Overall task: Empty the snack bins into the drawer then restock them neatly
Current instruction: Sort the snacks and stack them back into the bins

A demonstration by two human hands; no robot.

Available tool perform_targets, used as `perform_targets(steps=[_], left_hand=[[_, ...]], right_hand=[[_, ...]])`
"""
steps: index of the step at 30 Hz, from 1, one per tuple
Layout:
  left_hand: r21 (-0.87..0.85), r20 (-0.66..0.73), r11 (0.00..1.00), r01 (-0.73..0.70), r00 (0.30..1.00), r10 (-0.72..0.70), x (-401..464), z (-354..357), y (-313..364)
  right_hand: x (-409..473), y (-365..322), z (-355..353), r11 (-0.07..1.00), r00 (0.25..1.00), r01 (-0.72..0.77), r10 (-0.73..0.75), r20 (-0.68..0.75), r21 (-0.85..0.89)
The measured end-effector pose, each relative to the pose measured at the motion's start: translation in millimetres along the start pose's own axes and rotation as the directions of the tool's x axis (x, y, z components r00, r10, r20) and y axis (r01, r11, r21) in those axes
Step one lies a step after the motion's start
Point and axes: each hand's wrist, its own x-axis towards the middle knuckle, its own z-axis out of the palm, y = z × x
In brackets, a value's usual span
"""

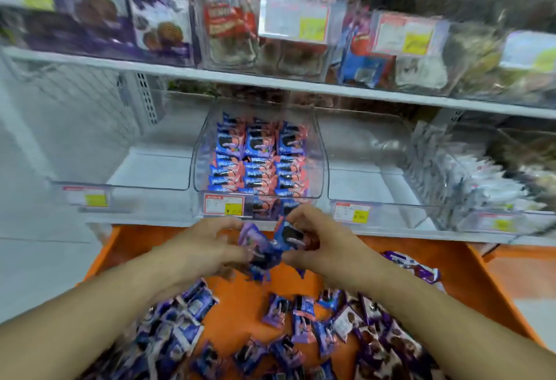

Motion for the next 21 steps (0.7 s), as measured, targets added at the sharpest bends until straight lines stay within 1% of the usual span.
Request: perform_targets(steps=[2,3,5,6,8,10,12,14,16,17,19,21], left_hand=[[-0.042,-0.074,0.996,-0.084,0.994,0.081,-13,-8,18],[-0.072,-0.059,0.988,-0.138,0.989,0.134,-18,-15,22],[-0.167,-0.111,0.969,-0.181,0.98,0.164,-17,-15,28],[-0.195,-0.143,0.964,-0.179,0.978,0.153,-15,-15,27],[-0.286,-0.164,0.943,-0.169,0.978,0.126,-7,-15,28],[-0.399,-0.142,0.893,-0.208,0.976,0.164,-6,-17,39],[-0.454,-0.101,0.871,-0.19,0.982,0.161,-2,-19,46],[-0.354,-0.111,0.91,-0.216,0.976,0.189,5,-24,48],[-0.2,-0.18,0.947,-0.252,0.959,0.217,14,-33,47],[-0.128,-0.238,0.959,-0.251,0.947,0.216,17,-37,48],[-0.03,-0.325,0.971,-0.236,0.921,0.214,24,-42,45],[0.055,-0.386,0.968,-0.247,0.888,0.248,30,-46,44]], right_hand=[[-8,-15,-1,0.999,0.996,0.037,-0.034,-0.08,0.039],[-11,-19,-1,0.996,0.993,0.05,-0.041,-0.111,0.076],[-13,-24,0,0.986,0.987,0.077,-0.054,-0.149,0.151],[-11,-25,1,0.981,0.985,0.087,-0.058,-0.165,0.172],[-5,-25,0,0.977,0.977,0.106,-0.069,-0.202,0.183],[2,-24,-2,0.978,0.968,0.123,-0.081,-0.237,0.168],[9,-26,-3,0.983,0.959,0.126,-0.086,-0.27,0.135],[18,-24,-5,0.984,0.953,0.136,-0.097,-0.287,0.118],[28,-24,-7,0.976,0.949,0.143,-0.089,-0.302,0.162],[33,-22,-9,0.975,0.948,0.144,-0.087,-0.307,0.169],[42,-17,-14,0.981,0.938,0.148,-0.099,-0.332,0.125],[50,-11,-25,0.989,0.909,0.146,-0.119,-0.4,0.037]])
